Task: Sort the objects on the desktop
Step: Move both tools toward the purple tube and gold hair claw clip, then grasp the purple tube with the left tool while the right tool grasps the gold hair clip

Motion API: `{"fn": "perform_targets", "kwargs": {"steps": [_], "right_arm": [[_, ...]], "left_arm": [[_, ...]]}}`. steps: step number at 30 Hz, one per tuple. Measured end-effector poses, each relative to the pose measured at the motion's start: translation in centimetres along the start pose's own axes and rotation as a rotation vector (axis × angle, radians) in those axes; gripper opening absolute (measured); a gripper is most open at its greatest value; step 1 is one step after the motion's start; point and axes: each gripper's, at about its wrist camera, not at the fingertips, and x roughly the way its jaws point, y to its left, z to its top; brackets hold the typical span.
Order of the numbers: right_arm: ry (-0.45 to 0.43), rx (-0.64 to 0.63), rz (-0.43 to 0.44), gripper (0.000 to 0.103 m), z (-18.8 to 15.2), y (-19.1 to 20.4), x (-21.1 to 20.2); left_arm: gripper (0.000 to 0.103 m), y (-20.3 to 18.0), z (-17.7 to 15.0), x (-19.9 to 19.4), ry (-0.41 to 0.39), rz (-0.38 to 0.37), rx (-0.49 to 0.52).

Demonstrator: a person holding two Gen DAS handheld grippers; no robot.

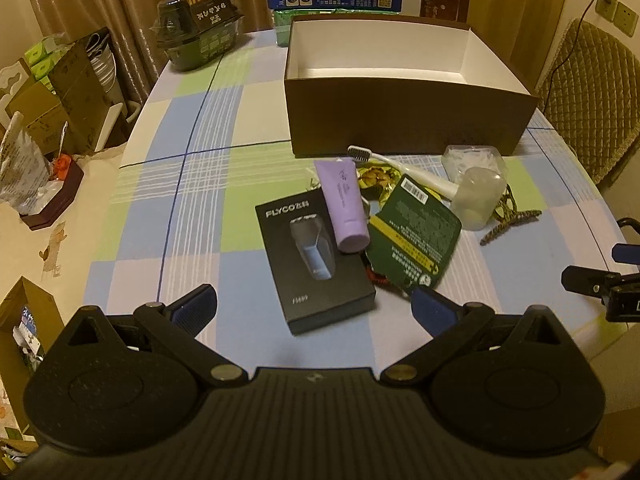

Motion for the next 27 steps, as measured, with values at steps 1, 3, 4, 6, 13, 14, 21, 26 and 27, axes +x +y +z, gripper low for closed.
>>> {"fn": "perform_targets", "kwargs": {"steps": [1, 3, 4, 6, 13, 14, 21, 26, 27], "right_arm": [[0.001, -0.002, -0.002, 0.101, 0.3, -0.3, 0.4], [0.000, -0.009, -0.008, 0.101, 0.8, -0.8, 1.1], [-0.003, -0.011, -0.008, 0.101, 0.9, -1.0, 1.3], [-0.004, -0.016, -0.006, 0.101, 1.4, -1.4, 2.1], [-0.019, -0.052, 0.021, 0.082, 2.9, -2.2, 4.4], [-0.018, -0.051, 0.031, 0.078, 3.2, -2.4, 4.8], [-0.009, -0.062, 0.075, 0.053, 4.4, -3.0, 7.3], [0.020, -0.068, 0.081, 0.042, 5.2, -3.3, 9.4], [0.024, -0.072, 0.079, 0.042, 5.3, -3.3, 9.8]], "left_arm": [[0.102, -0.1, 0.2, 0.3, 0.000, 0.001, -0.001], [0.102, -0.2, 0.7, 1.0, 0.002, 0.003, -0.002], [0.102, -0.3, 0.9, 1.3, 0.002, 0.002, -0.003], [0.102, -0.5, 1.3, 1.9, 0.007, 0.002, -0.006], [0.101, -0.8, 2.4, 3.9, 0.010, -0.002, -0.020], [0.101, -0.9, 2.6, 4.2, 0.010, -0.004, -0.022], [0.098, -1.2, 3.5, 5.9, 0.018, -0.011, -0.045], [0.096, -1.2, 4.1, 7.1, 0.027, 0.000, -0.051], [0.095, -1.3, 4.3, 7.3, 0.031, 0.002, -0.051]]}}
